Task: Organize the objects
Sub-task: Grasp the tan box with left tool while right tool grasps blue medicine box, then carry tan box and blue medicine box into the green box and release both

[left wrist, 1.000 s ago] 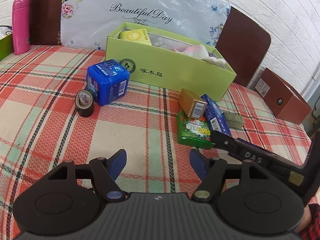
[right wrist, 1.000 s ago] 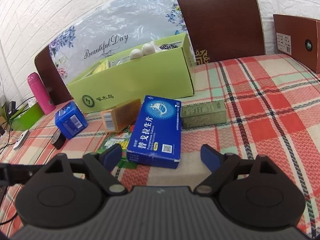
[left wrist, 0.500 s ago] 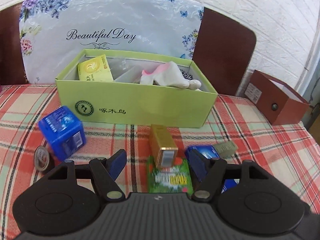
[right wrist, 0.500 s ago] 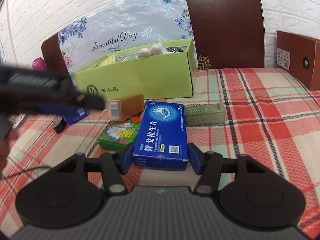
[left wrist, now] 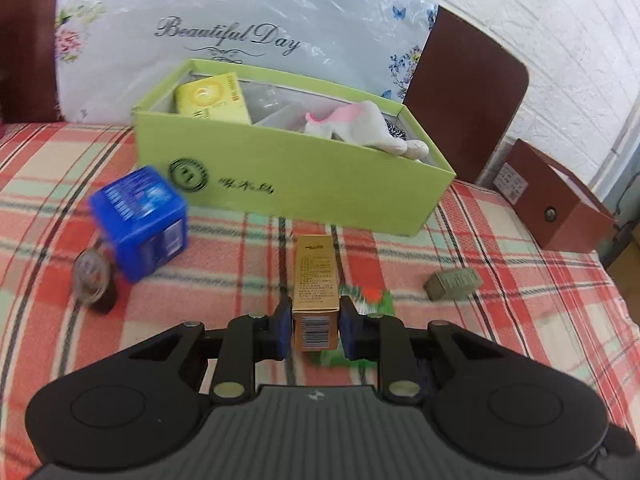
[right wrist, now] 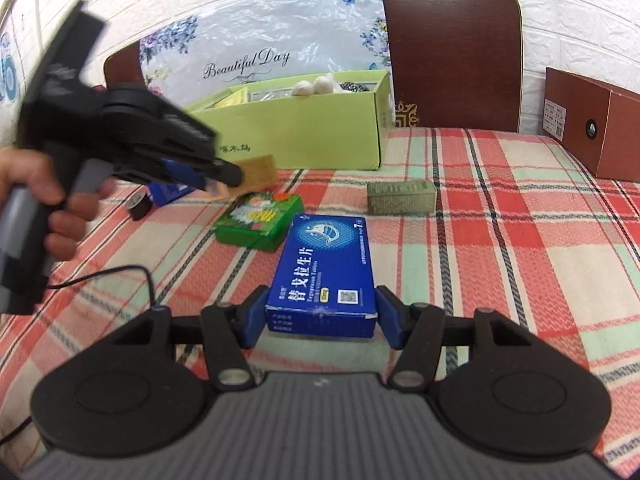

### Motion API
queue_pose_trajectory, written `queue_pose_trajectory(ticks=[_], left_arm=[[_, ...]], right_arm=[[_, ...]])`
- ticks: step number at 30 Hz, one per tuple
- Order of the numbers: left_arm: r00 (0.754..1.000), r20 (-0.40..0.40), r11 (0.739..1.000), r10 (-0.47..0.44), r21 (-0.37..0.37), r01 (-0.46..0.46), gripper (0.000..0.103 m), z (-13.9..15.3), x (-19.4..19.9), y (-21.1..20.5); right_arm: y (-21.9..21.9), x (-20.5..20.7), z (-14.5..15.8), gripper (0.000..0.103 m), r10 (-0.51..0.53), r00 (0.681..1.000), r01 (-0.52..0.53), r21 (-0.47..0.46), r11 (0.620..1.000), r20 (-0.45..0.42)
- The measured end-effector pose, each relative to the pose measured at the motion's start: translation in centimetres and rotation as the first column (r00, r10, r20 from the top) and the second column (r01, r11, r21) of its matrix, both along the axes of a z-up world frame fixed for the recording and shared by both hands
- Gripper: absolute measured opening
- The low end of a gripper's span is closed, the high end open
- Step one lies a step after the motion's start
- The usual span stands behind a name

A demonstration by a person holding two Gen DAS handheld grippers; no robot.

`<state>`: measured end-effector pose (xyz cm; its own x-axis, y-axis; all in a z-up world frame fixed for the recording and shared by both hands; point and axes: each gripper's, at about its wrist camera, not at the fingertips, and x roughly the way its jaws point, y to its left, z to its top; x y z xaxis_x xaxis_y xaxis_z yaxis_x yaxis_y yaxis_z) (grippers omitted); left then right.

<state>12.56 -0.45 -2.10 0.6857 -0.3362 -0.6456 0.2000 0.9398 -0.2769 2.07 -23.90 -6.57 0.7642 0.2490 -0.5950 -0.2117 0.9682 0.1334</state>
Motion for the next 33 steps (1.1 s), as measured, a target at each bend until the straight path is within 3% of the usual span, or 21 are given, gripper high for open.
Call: queue_pose_trajectory(ticks=[7, 13, 16, 19, 23, 30, 33], left_arm=[[0.996, -0.073, 0.998, 0.057, 0.003, -0.057, 0.025, -2.4, -6.3, 3.7], [0.995, -0.061, 0.997, 0.076, 0.026, -0.074, 0.036, -2.9, -6.1, 3.0], [0.996, -0.032, 0.996, 0.083, 0.044, -0.081, 0.056, -2.6, -5.6, 2.5], [0.995, -0.008, 0.993, 0.098, 0.063, -0.097, 0.057, -2.6, -5.0, 2.1], [0.995, -0.048, 0.996, 0.083, 0.027, -0.082, 0.051, -2.9, -4.3, 1.8], [0.996, -0.052, 0.996, 0.07, 0.059, -0.067, 0.05, -3.4, -4.5, 1.3], [0.996, -0.052, 0.995, 0.067, 0.071, -0.063, 0.044, -3.4, -4.4, 1.4]], right_arm=[[-0.6, -1.1, -0.8, 0.056, 0.011, 0.999, -0.013, -0.032, 0.999, -0.046], [-0.4, -1.3, -0.7, 0.059, 0.0, 0.999, -0.001, -0.041, 0.999, -0.032], [-0.4, -1.4, -0.6, 0.066, -0.006, 1.0, 0.005, -0.052, 0.999, -0.024], [-0.5, -1.2, -0.5, 0.066, -0.008, 1.0, 0.007, -0.062, 0.998, -0.022], [-0.2, -0.6, -0.5, 0.067, -0.002, 1.0, 0.001, -0.08, 0.997, -0.015], [0.6, 1.0, -0.8, 0.068, 0.017, 1.0, -0.019, -0.103, 0.994, -0.022], [0.9, 1.3, -0.9, 0.068, 0.029, 0.999, -0.032, -0.103, 0.994, -0.025]])
